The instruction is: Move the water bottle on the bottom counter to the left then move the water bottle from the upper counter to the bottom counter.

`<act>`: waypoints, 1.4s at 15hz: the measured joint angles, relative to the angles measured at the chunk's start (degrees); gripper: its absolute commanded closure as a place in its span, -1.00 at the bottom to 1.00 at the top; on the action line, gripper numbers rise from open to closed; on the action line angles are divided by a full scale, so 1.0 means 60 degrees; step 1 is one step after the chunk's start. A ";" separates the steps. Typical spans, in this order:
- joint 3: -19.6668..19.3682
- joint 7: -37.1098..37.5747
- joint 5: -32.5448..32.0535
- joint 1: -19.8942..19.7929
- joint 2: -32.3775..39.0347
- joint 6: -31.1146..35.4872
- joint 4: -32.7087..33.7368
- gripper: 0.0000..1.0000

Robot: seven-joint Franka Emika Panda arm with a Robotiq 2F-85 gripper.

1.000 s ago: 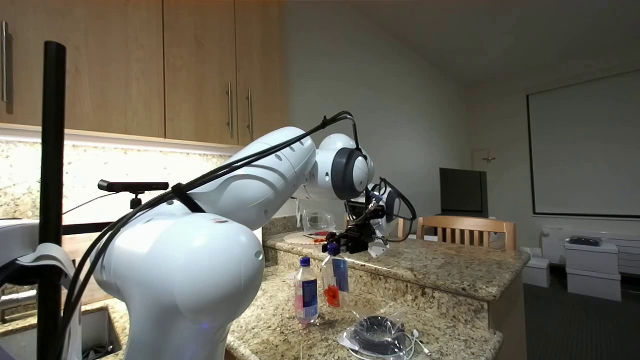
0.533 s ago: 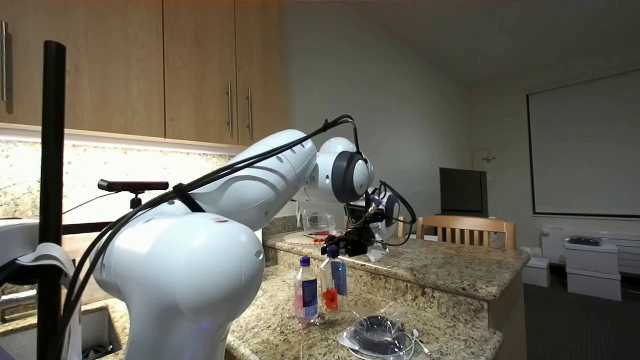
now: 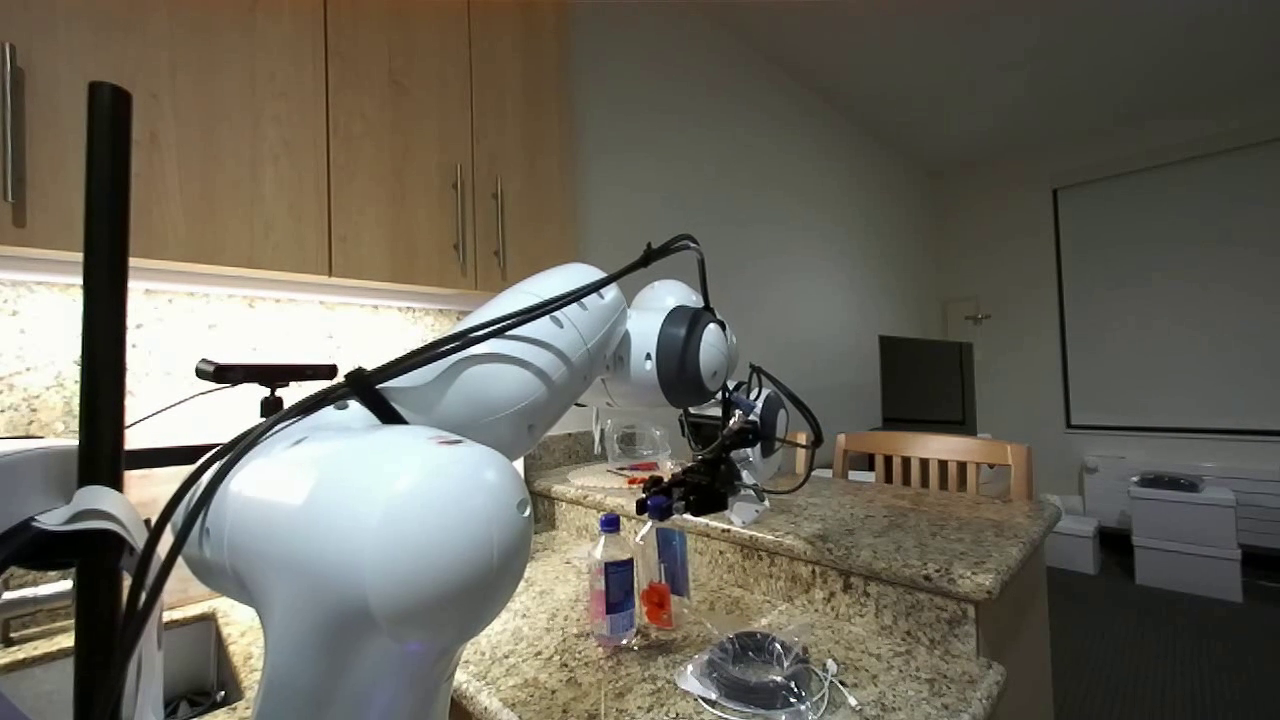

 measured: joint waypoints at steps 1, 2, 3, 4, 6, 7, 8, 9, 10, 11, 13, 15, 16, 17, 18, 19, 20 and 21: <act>-0.0014 0.0006 -0.0015 0.0039 0.0000 0.0000 0.0000 0.73; -0.0035 0.0013 -0.0028 0.0080 0.0001 0.0000 0.0000 0.73; -0.0052 0.0022 -0.0045 0.0112 0.0005 0.0000 0.0000 0.73; -0.0059 0.0036 -0.0071 0.0132 0.0013 0.0000 0.0000 0.73; -0.0063 0.0043 -0.0130 0.0146 0.0046 0.0000 0.0000 0.73; -0.0064 0.0043 -0.0156 0.0149 0.0072 0.0001 0.0000 0.73; -0.0064 0.0043 -0.0166 0.0151 0.0099 0.0007 0.0000 0.72; -0.0064 0.0043 -0.0167 0.0152 0.0124 0.0034 0.0000 0.72; -0.0061 0.0039 -0.0167 0.0153 0.0128 0.0092 0.0001 0.72; -0.0051 0.0001 -0.0167 0.0152 0.0127 0.0138 0.0025 0.73; -0.0026 -0.0065 -0.0166 0.0151 0.0125 0.0162 0.0143 0.73; 0.0004 -0.0098 -0.0165 0.0148 0.0125 0.0163 0.0250 0.73; 0.0021 -0.0107 -0.0165 0.0147 0.0125 0.0166 0.0278 0.73; 0.0040 -0.0119 -0.0165 0.0145 0.0125 0.0166 0.0296 0.73; 0.0057 -0.0142 -0.0164 0.0143 0.0125 0.0166 0.0307 0.73; 0.0073 -0.0171 -0.0163 0.0141 0.0125 0.0167 0.0318 0.73; 0.0084 -0.0199 -0.0163 0.0141 0.0125 0.0167 0.0328 0.73; 0.0089 -0.0218 -0.0162 0.0140 0.0125 0.0167 0.0335 0.73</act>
